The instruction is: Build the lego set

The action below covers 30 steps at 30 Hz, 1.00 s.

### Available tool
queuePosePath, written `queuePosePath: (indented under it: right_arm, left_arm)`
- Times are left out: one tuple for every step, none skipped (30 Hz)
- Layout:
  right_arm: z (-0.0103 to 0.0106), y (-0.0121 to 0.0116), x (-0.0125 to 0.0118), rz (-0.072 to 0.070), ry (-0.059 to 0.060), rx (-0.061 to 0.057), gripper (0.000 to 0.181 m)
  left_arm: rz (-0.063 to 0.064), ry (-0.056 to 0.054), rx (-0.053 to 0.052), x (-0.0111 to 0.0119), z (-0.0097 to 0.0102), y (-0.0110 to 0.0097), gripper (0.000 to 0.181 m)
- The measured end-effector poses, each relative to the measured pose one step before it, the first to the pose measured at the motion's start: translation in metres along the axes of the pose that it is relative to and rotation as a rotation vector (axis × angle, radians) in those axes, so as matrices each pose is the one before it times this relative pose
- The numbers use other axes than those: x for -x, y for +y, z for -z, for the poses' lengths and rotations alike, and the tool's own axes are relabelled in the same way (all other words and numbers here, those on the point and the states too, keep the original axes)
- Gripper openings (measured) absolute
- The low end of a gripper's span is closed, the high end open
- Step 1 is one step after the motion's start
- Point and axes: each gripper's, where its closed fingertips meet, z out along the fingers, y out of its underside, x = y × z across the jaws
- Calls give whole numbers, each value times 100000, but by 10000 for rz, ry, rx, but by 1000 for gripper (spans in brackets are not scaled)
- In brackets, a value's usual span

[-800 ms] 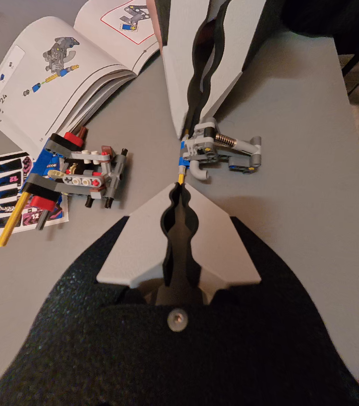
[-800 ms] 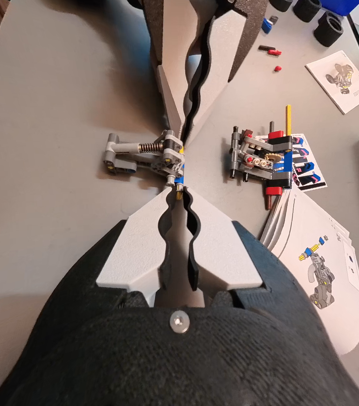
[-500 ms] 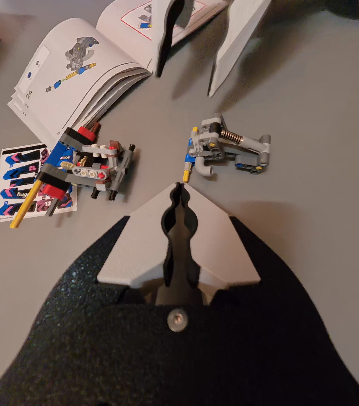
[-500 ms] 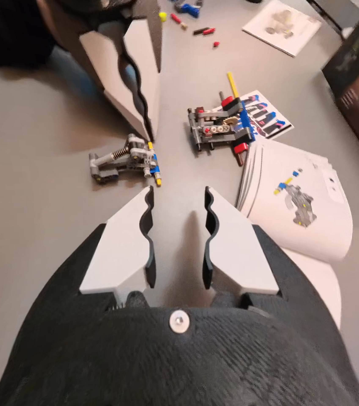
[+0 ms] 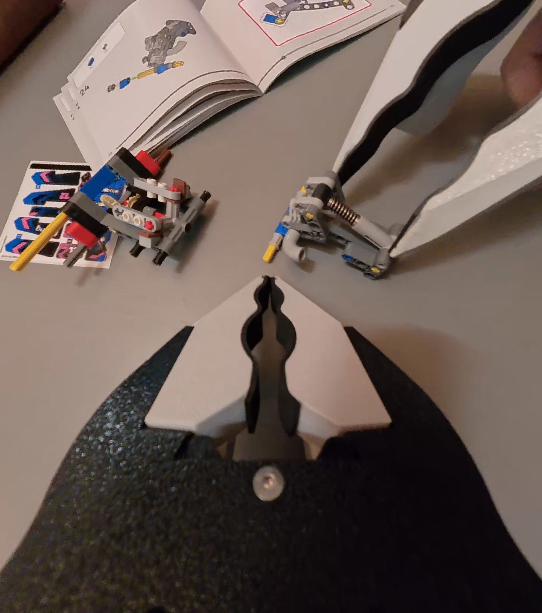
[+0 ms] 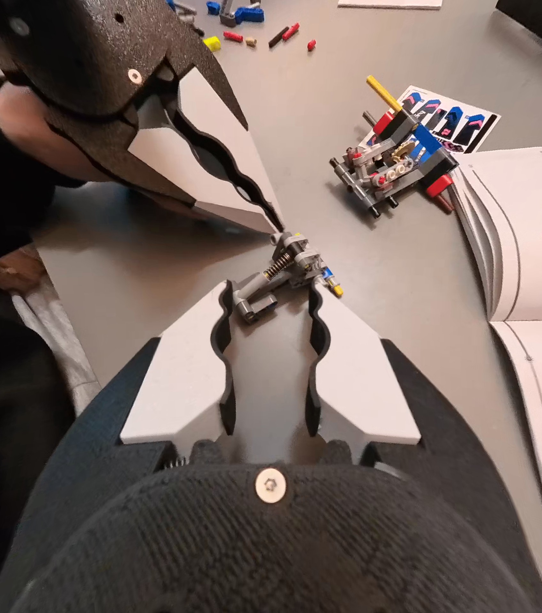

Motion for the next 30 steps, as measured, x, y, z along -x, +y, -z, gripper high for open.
queuePosePath:
  right_arm:
    - [96, 65, -46, 111, 59, 93, 45]
    - [94, -14, 218, -37, -117, 30, 44]
    - [75, -157, 410, -90, -194, -66, 42]
    - [20, -217, 342, -72, -59, -129, 43]
    - [-53, -94, 213, 10, 118, -61, 43]
    - [-131, 86, 149, 114, 236, 32, 42]
    - [-140, 148, 112, 172, 332, 31, 44]
    - [-79, 142, 192, 173, 290, 0, 47]
    - [-11, 8, 162, 61, 251, -91, 49]
    - [64, -200, 198, -21, 177, -216, 49]
    - [91, -276, 237, -18, 104, -241, 47]
    - [63, -242, 48, 15, 159, -200, 46]
    - [-28, -58, -79, 88, 169, -86, 45]
    - [-121, 213, -86, 156, 98, 77, 42]
    - [-180, 431, -178, 152, 86, 211, 41]
    - [-179, 442, -258, 101, 88, 192, 40]
    - [-107, 381, -136, 31, -19, 154, 39]
    - [-13, 280, -43, -42, -90, 98, 39]
    - [94, 158, -94, -43, -70, 37, 37]
    - [192, 180, -285, 26, 33, 51, 36]
    - [250, 237, -538, 62, 146, 89, 36]
    - [321, 251, -700, 54, 189, 81, 38]
    - [340, 319, -902, -16, 234, 89, 36]
    - [325, 249, -1042, -66, 264, -3, 36]
    - [258, 186, -891, -87, 143, -65, 36]
    - [188, 258, -725, -126, 48, -2, 37]
    - [143, 305, -470, -87, -62, 81, 37]
    - [143, 240, -118, 7, -183, 96, 41]
    - [125, 165, 138, -12, -254, 97, 45]
    - [83, -120, 391, 26, -327, -23, 50]
  left_arm:
    - [-41, -27, -4, 20, 20, 11, 0]
    - [-8, -31, -7, 109, -8, -6, 0]
    - [-23, 0, -13, 128, -52, -58, 0]
    - [-43, 62, -14, 78, -87, -88, 2]
    - [-21, 88, -14, 62, -121, -116, 3]
    - [34, 73, -14, 102, -137, -124, 6]
    - [61, 119, -9, 62, -116, -115, 8]
    - [51, 197, -6, -55, -98, -76, 10]
    - [49, 218, -4, -86, -53, -40, 12]
    - [48, 206, 1, -81, -13, -7, 14]
    - [8, 200, 2, -106, -10, 5, 15]
    - [-73, 185, -7, -126, 0, -7, 16]
    - [-147, 132, -3, -113, -15, -16, 17]
    - [-169, 64, 3, -74, -32, -25, 16]
    - [-154, 34, -6, -72, -53, -52, 16]
    - [-122, 19, -6, -63, -76, -74, 14]
    - [-94, -15, -5, -14, -62, -75, 14]
    - [-67, -12, -2, -16, -37, -37, 15]
    - [-41, 33, 0, -58, -6, -7, 14]
    - [-31, 85, 1, -127, 9, 8, 13]
    - [-33, 81, 0, -140, 8, 6, 12]
    - [-35, 70, 1, -144, 16, 13, 12]
    - [-53, 169, 4, -320, 19, 16, 11]
    - [-66, 270, 4, -543, 32, 26, 10]
    - [-69, 201, -1, -494, 18, 14, 12]
    - [-95, 100, -1, -388, 22, 23, 15]
    - [-135, 132, 5, -431, 73, 60, 14]
    - [-128, 80, 10, -272, 131, 102, 15]
    - [-39, -141, 12, 182, 205, 153, 15]
    - [69, -270, 10, 516, 241, 172, 15]
